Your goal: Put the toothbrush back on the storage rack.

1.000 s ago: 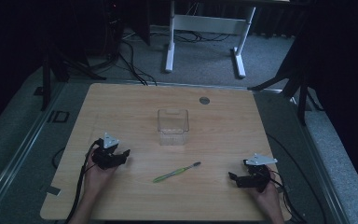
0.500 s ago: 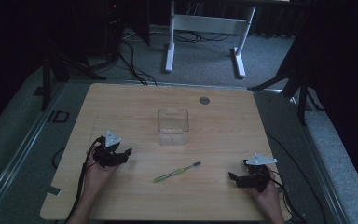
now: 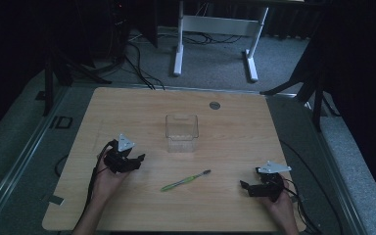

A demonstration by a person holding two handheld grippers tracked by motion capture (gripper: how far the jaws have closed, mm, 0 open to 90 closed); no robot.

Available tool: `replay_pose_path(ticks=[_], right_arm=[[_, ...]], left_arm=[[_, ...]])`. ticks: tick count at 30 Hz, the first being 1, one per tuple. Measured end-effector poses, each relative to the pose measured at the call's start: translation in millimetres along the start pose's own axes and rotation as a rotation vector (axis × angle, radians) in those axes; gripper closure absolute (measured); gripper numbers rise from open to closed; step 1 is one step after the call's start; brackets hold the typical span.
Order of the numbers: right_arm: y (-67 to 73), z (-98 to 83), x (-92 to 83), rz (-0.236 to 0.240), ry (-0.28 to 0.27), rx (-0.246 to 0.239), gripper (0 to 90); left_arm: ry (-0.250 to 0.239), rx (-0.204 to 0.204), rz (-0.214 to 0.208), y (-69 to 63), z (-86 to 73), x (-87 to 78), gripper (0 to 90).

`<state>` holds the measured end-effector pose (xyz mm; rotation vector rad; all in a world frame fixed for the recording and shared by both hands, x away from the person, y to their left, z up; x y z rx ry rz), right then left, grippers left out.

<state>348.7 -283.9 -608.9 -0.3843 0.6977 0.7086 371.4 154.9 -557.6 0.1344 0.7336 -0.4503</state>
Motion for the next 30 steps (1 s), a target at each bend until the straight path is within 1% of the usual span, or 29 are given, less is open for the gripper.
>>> replay_pose_path(ticks=[8,15,17,19,22,24,30], right_arm=[[0.0,0.0,0.0,0.000,0.000,0.000,12.0],[0.0,0.0,0.0,0.000,0.000,0.000,12.0],[0.0,0.0,0.0,0.000,0.000,0.000,12.0],[0.0,0.0,0.0,0.000,0.000,0.000,12.0],[0.0,0.0,0.0,0.000,0.000,0.000,12.0],[0.0,0.0,0.0,0.000,0.000,0.000,12.0],[0.0,0.0,0.0,0.000,0.000,0.000,12.0]], left_arm=[[0.001,0.025,-0.010,-10.5,8.2,-1.0,41.0],[0.002,0.027,-0.018,-15.5,12.6,-1.1,41.0],[0.006,0.032,-0.028,-18.9,14.7,-1.4,41.1],[0.005,0.026,-0.035,-21.4,16.5,-1.8,41.1],[0.006,0.032,-0.041,-24.1,18.4,-2.4,41.1],[0.009,0.041,-0.046,-28.5,21.6,-2.5,41.2],[0.016,0.054,-0.048,-34.2,25.9,-2.7,41.2]])
Point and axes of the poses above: each handheld gripper's, and its own axes: x roughly forward along the jaws, z roughly out of its top, y roughly to its left, the point moved 7 cm from there along x, roughly forward along the jaws, and after that the axes turned 7 degrees about -x, right-handed, at the moved point
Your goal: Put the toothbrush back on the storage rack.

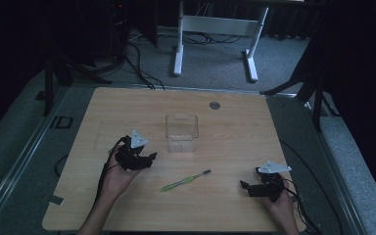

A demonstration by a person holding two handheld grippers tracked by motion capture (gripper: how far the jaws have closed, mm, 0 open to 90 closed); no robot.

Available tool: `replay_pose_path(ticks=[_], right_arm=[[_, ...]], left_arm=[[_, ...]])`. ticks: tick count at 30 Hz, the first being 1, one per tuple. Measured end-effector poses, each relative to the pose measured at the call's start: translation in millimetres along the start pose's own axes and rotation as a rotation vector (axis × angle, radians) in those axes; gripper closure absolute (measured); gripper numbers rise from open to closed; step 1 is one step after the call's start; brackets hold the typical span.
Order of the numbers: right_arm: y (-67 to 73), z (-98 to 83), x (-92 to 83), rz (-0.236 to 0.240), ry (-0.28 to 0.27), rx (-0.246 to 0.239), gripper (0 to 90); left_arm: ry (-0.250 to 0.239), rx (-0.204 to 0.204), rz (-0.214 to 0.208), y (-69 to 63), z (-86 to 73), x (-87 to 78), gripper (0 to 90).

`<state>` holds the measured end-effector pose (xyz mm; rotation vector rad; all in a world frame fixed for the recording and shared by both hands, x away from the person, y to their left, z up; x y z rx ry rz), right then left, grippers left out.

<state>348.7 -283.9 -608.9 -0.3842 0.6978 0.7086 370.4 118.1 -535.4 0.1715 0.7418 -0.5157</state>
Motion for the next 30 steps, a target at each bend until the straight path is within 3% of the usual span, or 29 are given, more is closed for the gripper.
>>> replay_pose_path(ticks=[30], right_arm=[[0.0,0.0,0.0,0.000,0.000,0.000,12.0]], left_arm=[[0.050,0.068,-0.064,-30.3,13.9,9.4,41.6]])
Point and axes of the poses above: each handheld gripper's, and its own axes: x roughly forward along the jaws, z roughly out of its top, y roughly to its left, the point moved 7 cm from there along x, roughly forward along the jaws, and after that the axes turned 7 degrees about -x, right-handed, at the moved point
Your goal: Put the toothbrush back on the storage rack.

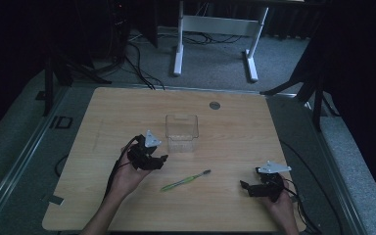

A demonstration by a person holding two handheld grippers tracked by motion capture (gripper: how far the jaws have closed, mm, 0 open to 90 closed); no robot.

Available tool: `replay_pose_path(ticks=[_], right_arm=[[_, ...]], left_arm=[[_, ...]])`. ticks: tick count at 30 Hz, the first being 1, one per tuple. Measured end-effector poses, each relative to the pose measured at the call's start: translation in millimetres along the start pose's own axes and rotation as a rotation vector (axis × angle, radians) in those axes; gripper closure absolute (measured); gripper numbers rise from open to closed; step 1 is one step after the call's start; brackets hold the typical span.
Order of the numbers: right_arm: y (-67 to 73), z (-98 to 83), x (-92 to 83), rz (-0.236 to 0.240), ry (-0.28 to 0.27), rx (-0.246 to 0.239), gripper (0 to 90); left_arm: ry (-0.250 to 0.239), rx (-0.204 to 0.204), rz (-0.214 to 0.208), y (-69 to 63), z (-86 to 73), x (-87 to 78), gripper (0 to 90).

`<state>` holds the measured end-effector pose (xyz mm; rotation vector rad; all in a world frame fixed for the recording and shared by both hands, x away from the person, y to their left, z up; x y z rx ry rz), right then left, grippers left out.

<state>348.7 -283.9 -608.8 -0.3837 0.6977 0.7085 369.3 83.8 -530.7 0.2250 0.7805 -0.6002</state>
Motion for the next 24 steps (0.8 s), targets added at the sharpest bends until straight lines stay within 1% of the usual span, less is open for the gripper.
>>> replay_pose_path(ticks=[5,7,10,16,19,24], right_arm=[[0.0,0.0,0.0,0.000,0.000,0.000,12.0],[0.0,0.0,0.0,0.000,0.000,0.000,12.0],[0.0,0.0,0.0,0.000,0.000,0.000,12.0],[0.0,0.0,0.0,0.000,0.000,0.000,12.0],[0.0,0.0,0.0,0.000,0.000,0.000,12.0],[0.0,-0.1,0.0,0.000,0.000,-0.001,12.0]], left_arm=[[0.018,0.017,-0.009,-4.8,3.1,1.2,41.6],[0.016,0.017,-0.010,-6.1,4.2,1.4,41.6],[0.019,0.030,-0.017,-10.6,8.3,2.1,41.7],[0.033,0.040,-0.028,-16.6,11.0,5.8,42.2],[0.031,0.044,-0.035,-20.1,12.3,7.7,42.2],[0.040,0.053,-0.038,-23.5,13.6,9.8,42.2]])
Point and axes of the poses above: each handheld gripper's, and its own axes: x roughly forward along the jaws, z roughly out of its top, y roughly to its left, the point moved 7 cm from there along x, roughly forward along the jaws, and after that the axes turned 7 degrees about -x, right-handed, at the moved point
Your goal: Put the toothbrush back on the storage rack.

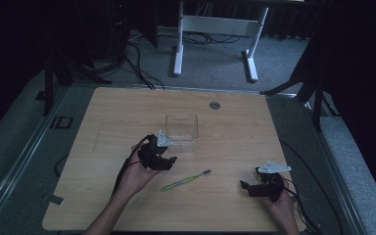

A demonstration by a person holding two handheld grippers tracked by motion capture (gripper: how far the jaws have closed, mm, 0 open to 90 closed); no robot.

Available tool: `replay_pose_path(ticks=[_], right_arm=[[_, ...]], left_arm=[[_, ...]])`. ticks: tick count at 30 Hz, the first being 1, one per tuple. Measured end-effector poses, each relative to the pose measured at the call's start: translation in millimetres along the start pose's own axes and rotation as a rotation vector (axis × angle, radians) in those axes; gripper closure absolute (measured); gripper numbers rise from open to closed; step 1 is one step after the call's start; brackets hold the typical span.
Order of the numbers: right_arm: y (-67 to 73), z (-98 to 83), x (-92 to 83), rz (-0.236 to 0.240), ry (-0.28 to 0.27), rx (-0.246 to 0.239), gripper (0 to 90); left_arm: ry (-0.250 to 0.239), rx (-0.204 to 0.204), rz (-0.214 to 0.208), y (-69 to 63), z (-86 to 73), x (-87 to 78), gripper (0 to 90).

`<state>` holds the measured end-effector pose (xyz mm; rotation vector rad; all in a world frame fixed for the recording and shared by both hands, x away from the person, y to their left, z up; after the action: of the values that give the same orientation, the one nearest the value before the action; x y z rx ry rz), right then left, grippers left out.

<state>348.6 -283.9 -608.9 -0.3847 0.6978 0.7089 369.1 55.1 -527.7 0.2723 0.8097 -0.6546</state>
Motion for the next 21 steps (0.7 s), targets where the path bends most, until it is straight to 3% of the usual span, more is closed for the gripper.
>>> replay_pose_path(ticks=[21], right_arm=[[-0.1,0.0,0.0,0.000,0.000,-0.001,12.0]], left_arm=[[0.057,0.033,-0.018,-19.3,6.8,11.1,43.1]])
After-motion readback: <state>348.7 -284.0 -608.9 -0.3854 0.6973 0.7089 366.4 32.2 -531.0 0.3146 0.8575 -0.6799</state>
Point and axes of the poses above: each handheld gripper's, and its own axes: x roughly forward along the jaws, z roughly out of its top, y roughly to its left, the point moved 7 cm from there along x, roughly forward along the jaws, and after that the axes turned 7 degrees about -x, right-handed, at the moved point
